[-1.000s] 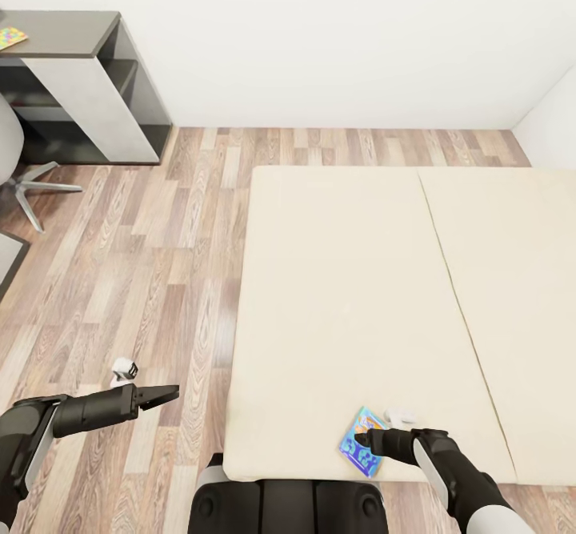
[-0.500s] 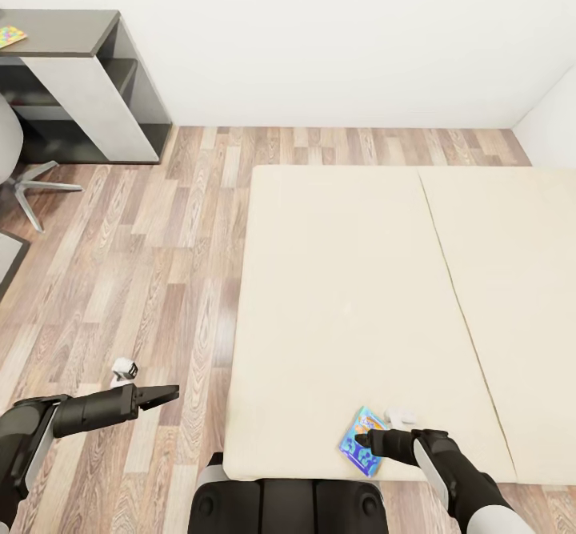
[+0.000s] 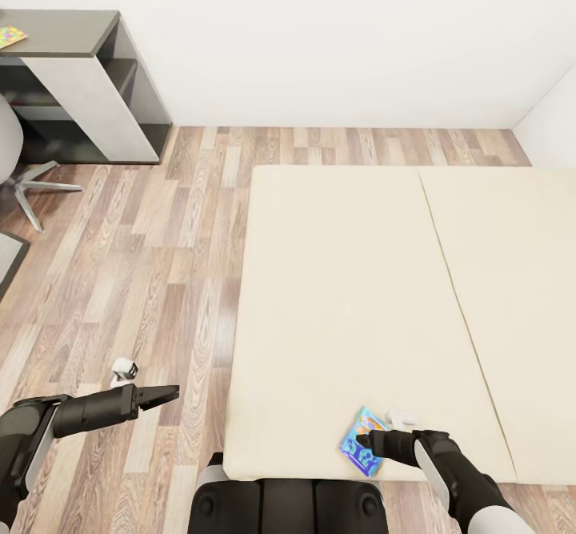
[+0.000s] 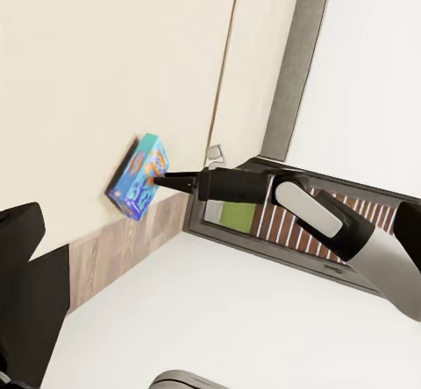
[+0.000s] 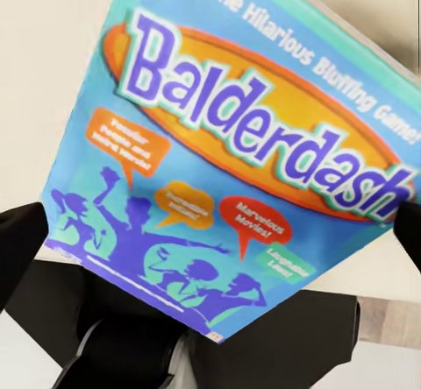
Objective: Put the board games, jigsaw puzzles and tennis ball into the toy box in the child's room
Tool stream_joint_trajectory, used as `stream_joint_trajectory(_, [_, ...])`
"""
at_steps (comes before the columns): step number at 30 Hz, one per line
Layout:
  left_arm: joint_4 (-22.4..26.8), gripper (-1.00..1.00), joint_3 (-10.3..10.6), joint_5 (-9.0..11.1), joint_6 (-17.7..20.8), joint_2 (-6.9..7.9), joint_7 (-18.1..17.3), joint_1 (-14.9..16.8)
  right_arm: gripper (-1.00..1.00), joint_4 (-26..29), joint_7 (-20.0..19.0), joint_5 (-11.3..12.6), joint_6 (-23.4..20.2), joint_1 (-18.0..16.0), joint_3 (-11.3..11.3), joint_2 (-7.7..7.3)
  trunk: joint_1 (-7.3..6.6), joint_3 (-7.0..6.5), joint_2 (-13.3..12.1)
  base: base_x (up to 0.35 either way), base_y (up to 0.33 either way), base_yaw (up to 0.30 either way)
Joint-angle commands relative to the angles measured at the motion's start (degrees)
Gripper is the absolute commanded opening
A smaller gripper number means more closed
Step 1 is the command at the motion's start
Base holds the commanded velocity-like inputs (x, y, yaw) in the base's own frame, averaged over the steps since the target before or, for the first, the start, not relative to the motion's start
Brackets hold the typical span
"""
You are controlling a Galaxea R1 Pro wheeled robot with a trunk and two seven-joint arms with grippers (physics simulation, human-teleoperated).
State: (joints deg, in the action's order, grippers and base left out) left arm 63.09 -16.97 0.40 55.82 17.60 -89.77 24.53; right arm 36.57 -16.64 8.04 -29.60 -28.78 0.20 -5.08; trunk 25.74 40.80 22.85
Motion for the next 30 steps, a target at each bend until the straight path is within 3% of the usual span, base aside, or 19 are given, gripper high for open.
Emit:
stream_joint_trajectory(1, [0.0, 1.00, 0.0, 0.0, 0.6, 0.02, -0.2, 0.0, 1.00, 0.1, 0.6, -0.4, -0.2, 0.0, 0.0, -0.06, 0.05, 0.07, 0.1, 0.000, 0.000, 0.000])
stream_joint_trajectory(10, [0.0, 1.00, 0.0, 0.0, 0.6, 0.06, -0.2, 0.0, 1.00, 0.1, 4.5, -0.4, -0.2, 0.0, 0.0, 0.03, 0.05, 0.07, 0.1, 0.000, 0.000, 0.000])
stream_joint_trajectory(30, [0.0, 1.00, 0.0, 0.0, 0.6, 0.06, -0.2, 0.0, 1.00, 0.1, 4.9, -0.4, 0.2, 0.0, 0.0, 0.13, 0.05, 0.07, 0.1, 0.000, 0.000, 0.000])
